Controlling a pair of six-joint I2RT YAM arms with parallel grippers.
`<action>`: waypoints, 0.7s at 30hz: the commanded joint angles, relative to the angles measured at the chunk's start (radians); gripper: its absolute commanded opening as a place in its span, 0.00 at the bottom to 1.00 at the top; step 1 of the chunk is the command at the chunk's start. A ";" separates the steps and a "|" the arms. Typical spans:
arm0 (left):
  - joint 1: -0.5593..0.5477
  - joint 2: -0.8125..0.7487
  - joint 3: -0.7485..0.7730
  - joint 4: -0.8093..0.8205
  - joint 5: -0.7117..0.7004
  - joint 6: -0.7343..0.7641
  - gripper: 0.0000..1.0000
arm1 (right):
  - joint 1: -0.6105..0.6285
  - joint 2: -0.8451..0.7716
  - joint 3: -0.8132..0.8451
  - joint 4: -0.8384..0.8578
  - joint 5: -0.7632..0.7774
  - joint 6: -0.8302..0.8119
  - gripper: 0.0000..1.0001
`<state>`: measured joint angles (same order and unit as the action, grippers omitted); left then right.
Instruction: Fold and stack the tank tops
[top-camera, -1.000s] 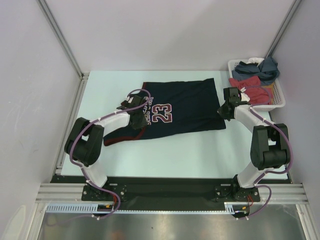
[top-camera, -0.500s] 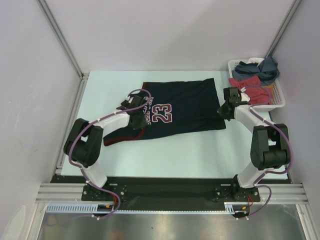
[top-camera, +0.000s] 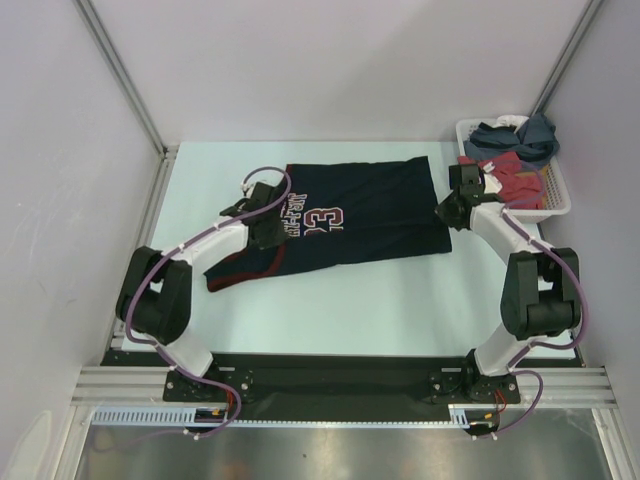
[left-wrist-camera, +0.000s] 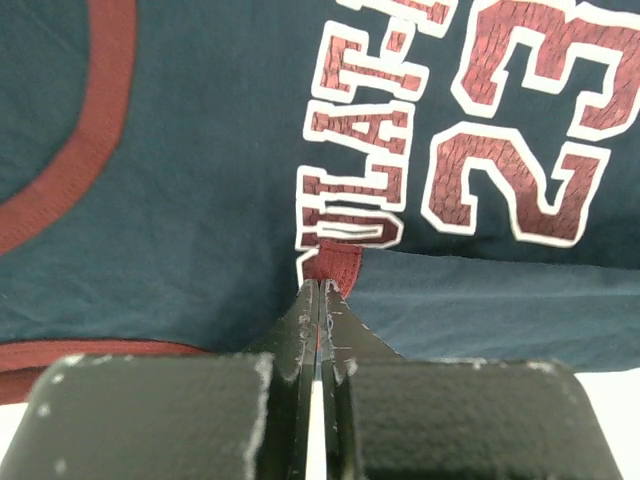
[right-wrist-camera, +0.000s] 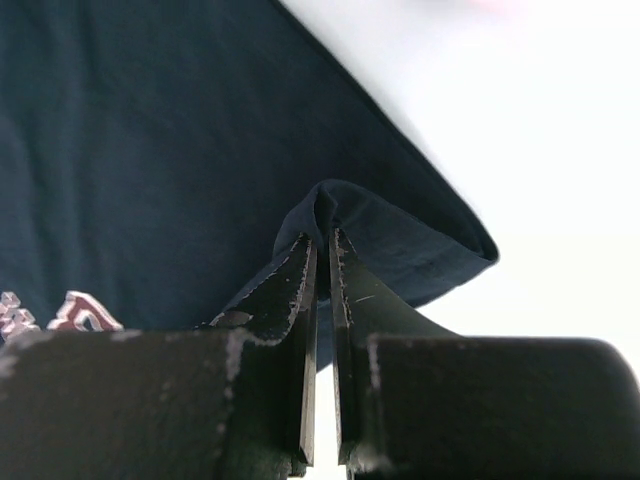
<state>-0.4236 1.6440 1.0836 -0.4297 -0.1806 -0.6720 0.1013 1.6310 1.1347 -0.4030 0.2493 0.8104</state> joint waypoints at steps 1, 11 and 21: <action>0.019 -0.007 0.079 0.006 -0.031 0.023 0.00 | 0.003 0.046 0.091 -0.006 0.039 -0.002 0.00; 0.059 0.103 0.203 -0.024 -0.060 0.055 0.00 | 0.001 0.191 0.218 -0.036 0.053 0.013 0.02; 0.065 0.217 0.266 -0.018 -0.048 0.075 0.00 | 0.001 0.276 0.264 -0.043 0.088 0.035 0.08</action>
<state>-0.3698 1.8359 1.2934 -0.4408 -0.2073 -0.6266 0.1028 1.8885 1.3544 -0.4431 0.2722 0.8246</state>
